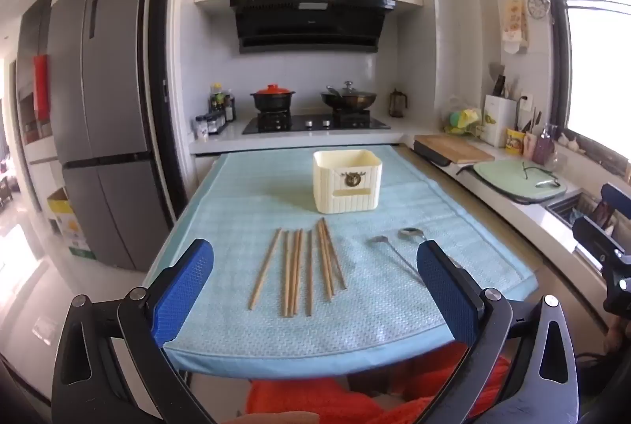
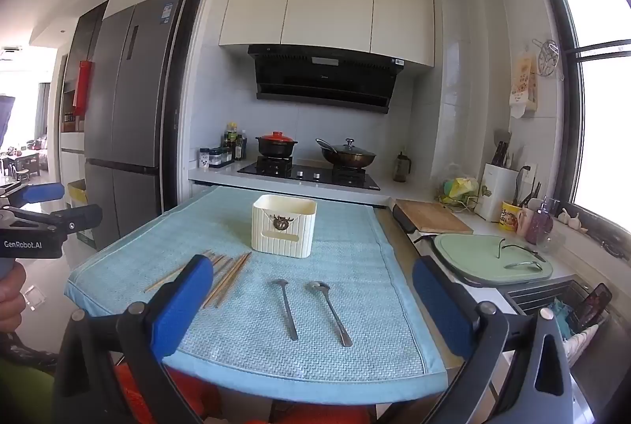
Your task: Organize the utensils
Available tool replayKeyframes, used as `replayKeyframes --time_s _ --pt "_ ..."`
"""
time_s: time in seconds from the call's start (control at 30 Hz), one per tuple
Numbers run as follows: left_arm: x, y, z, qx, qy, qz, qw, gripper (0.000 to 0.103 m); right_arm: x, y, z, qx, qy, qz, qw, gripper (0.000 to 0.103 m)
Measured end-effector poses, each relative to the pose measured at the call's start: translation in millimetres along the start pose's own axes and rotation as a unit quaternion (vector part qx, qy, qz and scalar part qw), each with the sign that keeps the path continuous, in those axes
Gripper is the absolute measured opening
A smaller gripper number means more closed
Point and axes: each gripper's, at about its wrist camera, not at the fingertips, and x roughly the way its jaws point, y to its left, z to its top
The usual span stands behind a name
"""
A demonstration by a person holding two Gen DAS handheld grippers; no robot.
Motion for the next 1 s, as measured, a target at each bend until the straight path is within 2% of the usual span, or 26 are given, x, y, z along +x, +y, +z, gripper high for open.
replayKeyframes --time_s 0.03,0.47,1.0 --pt "0.2 -0.1 0.0 0.0 0.0 -0.001 1.0 0.103 0.4 0.0 -0.1 0.0 -0.001 0.0 1.0 0.103" --pt "-5.6 6.8 4.7 -0.01 -0.018 0.001 0.9998 0.103 -3.8 -3.7 2.3 0.002 -0.01 0.001 1.0 0.103" --pt "-6.0 7.8 7.1 -0.011 -0.019 0.0 0.9998 0.103 -2.4 0.6 0.3 0.001 -0.011 0.002 1.0 0.103"
